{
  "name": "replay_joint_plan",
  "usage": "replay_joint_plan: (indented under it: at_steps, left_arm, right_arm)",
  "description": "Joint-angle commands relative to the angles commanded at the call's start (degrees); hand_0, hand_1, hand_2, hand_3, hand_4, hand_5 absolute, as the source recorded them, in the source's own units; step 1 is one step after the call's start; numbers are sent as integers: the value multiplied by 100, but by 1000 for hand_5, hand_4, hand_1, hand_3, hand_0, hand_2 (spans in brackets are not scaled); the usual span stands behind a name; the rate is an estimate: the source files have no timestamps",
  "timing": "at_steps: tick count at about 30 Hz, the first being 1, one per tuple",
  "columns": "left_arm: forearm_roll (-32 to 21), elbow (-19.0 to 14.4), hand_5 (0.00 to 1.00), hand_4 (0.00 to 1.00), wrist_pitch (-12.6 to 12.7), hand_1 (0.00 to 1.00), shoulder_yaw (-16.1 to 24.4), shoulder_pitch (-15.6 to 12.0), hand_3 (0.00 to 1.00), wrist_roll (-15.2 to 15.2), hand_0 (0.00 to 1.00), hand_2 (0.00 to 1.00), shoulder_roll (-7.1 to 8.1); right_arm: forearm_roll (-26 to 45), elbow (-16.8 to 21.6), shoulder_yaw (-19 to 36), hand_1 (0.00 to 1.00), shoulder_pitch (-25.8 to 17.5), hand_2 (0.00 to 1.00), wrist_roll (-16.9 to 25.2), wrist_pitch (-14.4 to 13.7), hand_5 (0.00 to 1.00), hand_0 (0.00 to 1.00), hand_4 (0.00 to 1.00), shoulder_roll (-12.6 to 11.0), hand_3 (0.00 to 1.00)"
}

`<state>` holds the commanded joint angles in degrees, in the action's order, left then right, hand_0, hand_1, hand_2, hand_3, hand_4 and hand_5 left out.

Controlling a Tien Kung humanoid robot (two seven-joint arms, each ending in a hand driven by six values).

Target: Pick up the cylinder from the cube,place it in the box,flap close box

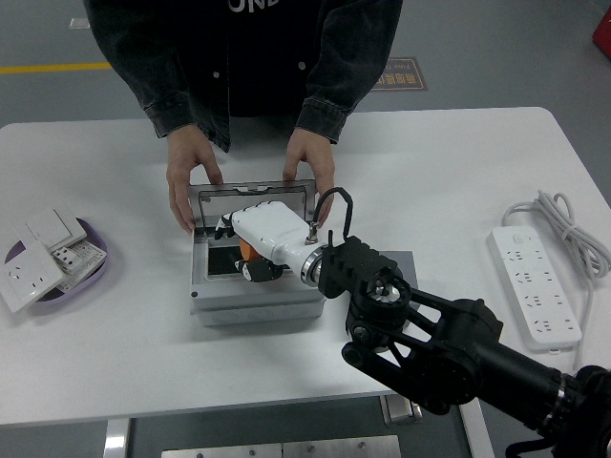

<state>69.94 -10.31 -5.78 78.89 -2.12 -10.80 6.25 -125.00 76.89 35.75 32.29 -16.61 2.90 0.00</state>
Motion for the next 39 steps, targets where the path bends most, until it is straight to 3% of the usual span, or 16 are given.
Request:
replay_joint_plan:
  at_steps: [2,3,8,9,13,14,15,20,21,27,34,39]
  left_arm:
    - [-10,0,318,749,-3,669,-16,-1,692,9,642,657,0]
    - [-20,0,318,749,-5,669,-31,-2,692,16,642,656,-1]
    - [-69,0,318,749,-12,669,-96,-2,692,45,642,656,-8]
    - [-77,0,314,747,-13,669,-108,-2,691,50,642,624,-9]
    - [-97,0,314,747,-12,669,-130,1,691,64,642,624,-13]
    - [-104,0,314,747,-11,669,-137,2,691,67,642,624,-13]
    - [-112,0,314,746,-10,669,-143,2,691,71,642,583,-14]
    - [-155,0,314,746,-6,669,-175,-12,691,87,642,583,-20]
    - [-158,0,316,746,-5,669,-177,-16,691,87,642,588,-22]
    - [-152,0,315,746,-5,669,-185,-31,691,78,642,599,-21]
    - [-158,0,317,747,-4,669,-206,-1,690,78,642,608,12]
    - [-146,0,317,745,-3,669,-204,13,687,70,642,598,27]
  right_arm:
    - [-22,2,-2,679,-9,678,14,-4,262,740,539,0,693]
    - [-36,2,-2,668,-14,669,20,0,317,743,672,0,686]
    - [-42,1,-16,668,-33,669,79,33,317,743,672,0,686]
    - [-35,4,-21,660,-37,666,96,38,382,742,787,0,687]
    - [145,27,-37,660,-56,666,166,19,382,742,787,0,687]
    - [302,33,-46,660,-70,666,229,-16,382,742,787,0,687]
    - [469,39,-46,652,-86,666,316,-54,403,745,853,0,696]
    - [1561,302,53,652,-93,666,890,-309,403,745,853,-52,696]
    - [1767,401,97,648,-51,664,989,-372,425,745,893,-104,707]
    - [2983,820,383,643,450,662,1218,-621,441,723,886,-436,702]
    - [3906,206,423,633,1174,648,1146,-675,431,705,851,-553,683]
    - [4246,-394,337,631,1401,642,1112,-645,426,693,838,-529,679]
